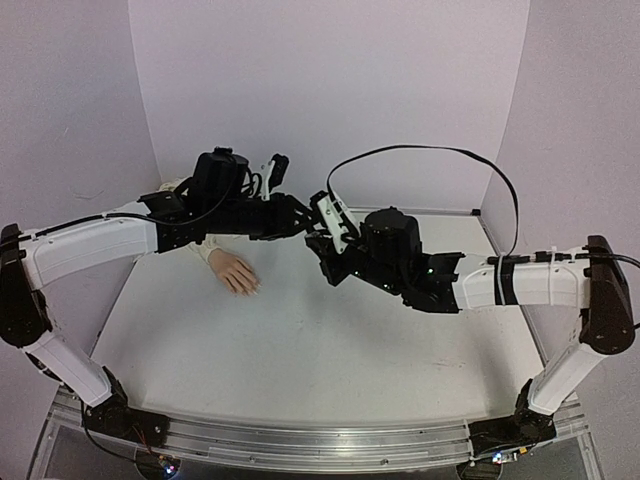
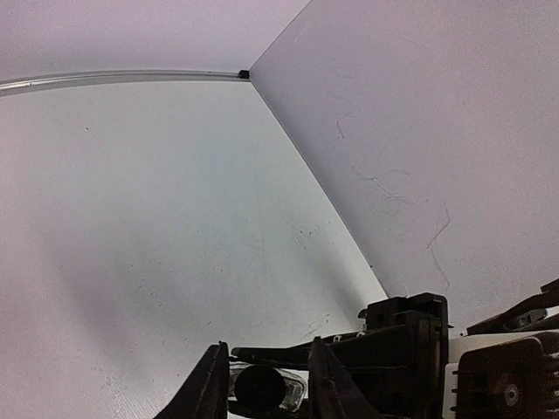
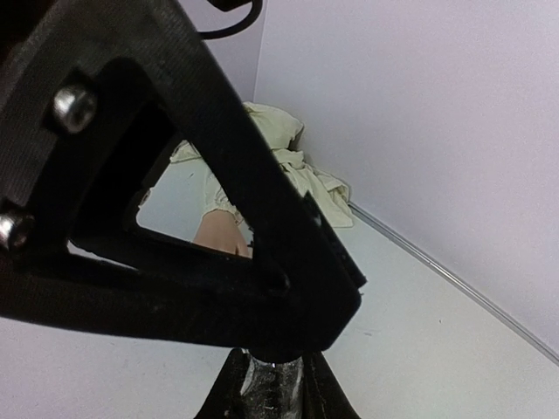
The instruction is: Paint the nails
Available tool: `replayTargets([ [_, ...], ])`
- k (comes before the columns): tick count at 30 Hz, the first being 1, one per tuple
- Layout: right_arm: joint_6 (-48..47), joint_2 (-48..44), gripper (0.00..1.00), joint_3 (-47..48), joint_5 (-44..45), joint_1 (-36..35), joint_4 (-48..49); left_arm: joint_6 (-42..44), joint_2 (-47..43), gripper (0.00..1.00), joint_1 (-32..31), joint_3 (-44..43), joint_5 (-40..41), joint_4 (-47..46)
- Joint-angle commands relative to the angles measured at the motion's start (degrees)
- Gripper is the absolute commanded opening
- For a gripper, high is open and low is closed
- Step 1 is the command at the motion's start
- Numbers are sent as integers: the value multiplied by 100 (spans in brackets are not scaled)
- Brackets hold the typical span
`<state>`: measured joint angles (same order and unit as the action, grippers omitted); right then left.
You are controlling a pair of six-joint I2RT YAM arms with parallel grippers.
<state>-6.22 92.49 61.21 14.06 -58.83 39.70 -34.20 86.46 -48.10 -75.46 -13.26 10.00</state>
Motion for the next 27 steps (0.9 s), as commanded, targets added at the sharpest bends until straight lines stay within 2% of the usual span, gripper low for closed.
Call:
replayTargets([
  [1, -68, -46, 0, 312, 140, -39, 412, 131, 108, 27, -51, -372, 5, -218],
  [8, -56, -111, 0, 324, 7, -38, 495, 312, 196, 11, -57, -337, -232, -214],
  [11, 0, -281, 0, 198, -625, 43, 603, 673, 159, 2, -55, -292, -603, -250],
  [13, 216, -440, 0, 116, -1843, 345, 617, 1027, 110, 0, -51, -237, -1029, -379],
  [15, 655, -580, 0, 41, -3982, 857, 725, 1489, 56, 0, -43, -162, -1837, -620],
  [16, 952, -586, 0, 14, -5276, 1082, 957, 1757, 8, 0, -42, -110, -2414, -769],
  [17, 1341, -564, 0, -2, -6377, 1218, 1299, 1998, -33, 0, -34, -34, -3507, -1115],
  [18, 1586, -532, 0, 33, -7254, 1253, 1578, 2162, -104, 0, -33, 49, -4207, -1336],
  [20, 2016, -485, 0, 120, -8137, 1253, 1973, 2284, -224, 0, -38, 165, -5507, -1750],
  [22, 2376, -533, 0, -6, -8406, 1251, 2431, 2376, -333, 0, -45, 178, -6098, -1824],
  [27, 2202, -801, 0, -349, -7852, 1261, 2468, 2398, -514, 0, 2, 287, -5985, -1835],
])
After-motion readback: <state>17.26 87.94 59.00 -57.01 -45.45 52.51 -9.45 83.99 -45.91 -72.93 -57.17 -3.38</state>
